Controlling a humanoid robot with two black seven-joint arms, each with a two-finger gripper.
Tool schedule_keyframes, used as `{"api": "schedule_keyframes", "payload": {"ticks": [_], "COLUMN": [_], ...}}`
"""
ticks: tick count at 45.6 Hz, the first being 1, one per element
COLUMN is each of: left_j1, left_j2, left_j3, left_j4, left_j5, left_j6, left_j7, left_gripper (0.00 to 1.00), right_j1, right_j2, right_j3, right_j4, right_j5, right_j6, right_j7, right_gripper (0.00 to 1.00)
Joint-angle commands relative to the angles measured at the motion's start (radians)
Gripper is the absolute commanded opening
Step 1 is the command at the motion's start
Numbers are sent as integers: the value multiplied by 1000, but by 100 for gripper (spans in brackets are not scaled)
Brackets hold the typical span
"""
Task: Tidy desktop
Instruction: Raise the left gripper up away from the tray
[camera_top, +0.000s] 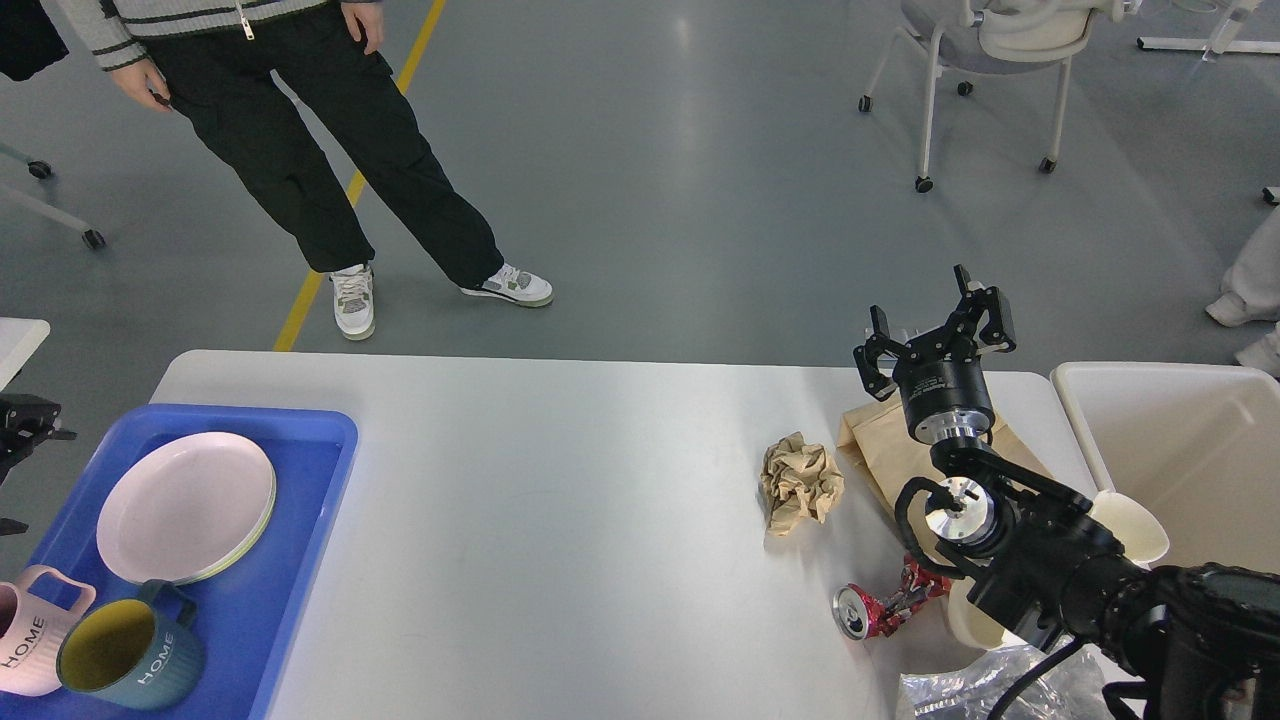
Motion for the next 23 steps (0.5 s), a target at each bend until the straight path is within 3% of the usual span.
{"api": "schedule_keyframes", "payload": {"ticks": [1, 8, 12, 18, 23], "left_j1": [7, 25, 39, 74, 131], "left_j2": [-19, -36, -36, -65, -171], "left_j3": [-64, -219, -285, -406, -553], "left_j4": [1, 1, 16, 137, 264], "left_j5": [0, -6, -9, -21, -66], "left_j6": [-27, -27, -27, -27, -29], "left_j7": [7, 15, -2, 3, 10], "left_gripper": [98, 98, 98, 98, 98], "right_j1": [0, 0, 0, 0, 0], "right_j2": [-1, 1, 1, 1, -1], "right_j3": [0, 0, 0, 0, 0], "right_j4": [0, 0, 0, 0, 0], "right_j5": [0, 0, 0, 0, 0], "right_j6": [0, 0, 0, 0, 0], "right_j7": [1, 1, -1, 1, 1], "right_gripper": [100, 100, 100, 100, 100]}}
